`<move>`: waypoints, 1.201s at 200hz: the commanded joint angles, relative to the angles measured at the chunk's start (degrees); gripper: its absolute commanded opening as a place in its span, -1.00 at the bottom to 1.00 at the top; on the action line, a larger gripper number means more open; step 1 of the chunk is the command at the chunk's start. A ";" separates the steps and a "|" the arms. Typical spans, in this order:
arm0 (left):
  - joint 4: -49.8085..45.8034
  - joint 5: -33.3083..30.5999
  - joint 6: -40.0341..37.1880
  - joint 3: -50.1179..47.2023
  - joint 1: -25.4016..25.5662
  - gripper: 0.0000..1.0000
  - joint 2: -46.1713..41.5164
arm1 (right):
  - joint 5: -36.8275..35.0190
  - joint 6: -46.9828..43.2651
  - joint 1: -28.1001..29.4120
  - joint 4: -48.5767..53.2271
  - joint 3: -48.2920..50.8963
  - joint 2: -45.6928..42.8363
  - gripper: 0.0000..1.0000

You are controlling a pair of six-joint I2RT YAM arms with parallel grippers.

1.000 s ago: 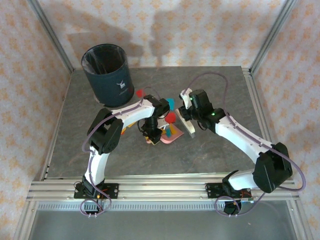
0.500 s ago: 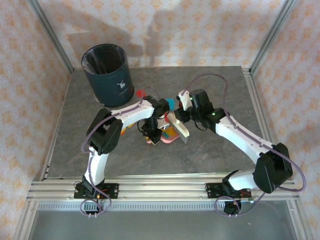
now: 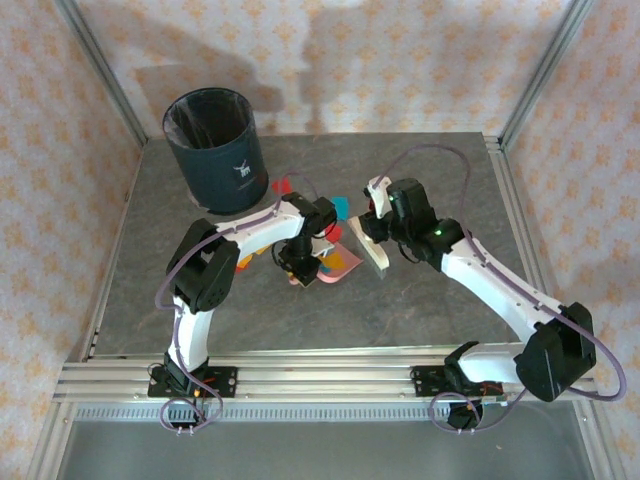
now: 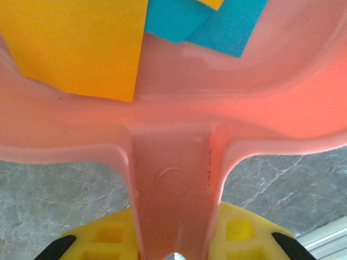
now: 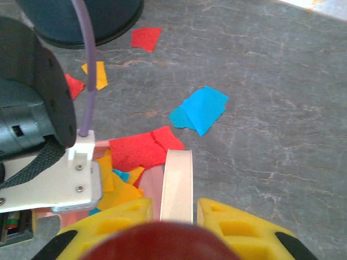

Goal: Sweep away the paper scraps from the table

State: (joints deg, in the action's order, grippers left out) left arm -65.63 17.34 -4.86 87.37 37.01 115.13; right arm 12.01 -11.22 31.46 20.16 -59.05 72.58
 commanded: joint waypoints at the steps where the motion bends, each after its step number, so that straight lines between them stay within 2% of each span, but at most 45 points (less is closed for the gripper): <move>1: -0.57 -2.46 0.66 -1.05 -0.36 -1.00 -2.98 | -4.55 1.27 0.27 -3.41 -0.41 -1.17 -1.00; 40: -1.33 -0.31 -1.57 -2.92 -0.14 -1.00 -4.00 | -5.36 1.20 0.30 -8.56 -1.49 3.18 -1.00; 103: -0.13 1.03 -2.03 -5.11 -0.21 -1.00 -5.35 | 6.06 0.57 0.28 -9.86 -9.13 13.36 -1.00; 155: 0.31 0.79 -2.08 -5.30 -0.19 -1.00 -5.17 | 7.09 -0.12 0.27 -5.72 -12.85 18.40 -1.00; 188: 0.98 -0.01 -1.54 -5.00 -0.27 -1.00 -5.13 | 5.61 -0.55 0.30 -1.96 -12.07 18.19 -1.00; 240: 0.35 -2.53 -0.89 -3.86 -0.45 -1.00 -4.74 | 4.40 -0.78 0.35 1.39 -8.47 12.46 -1.00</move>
State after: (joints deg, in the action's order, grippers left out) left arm -64.60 17.26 -6.00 82.76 37.01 111.83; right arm 17.76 -11.40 31.46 17.61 -69.28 89.38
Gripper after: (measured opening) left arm 0.231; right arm 0.222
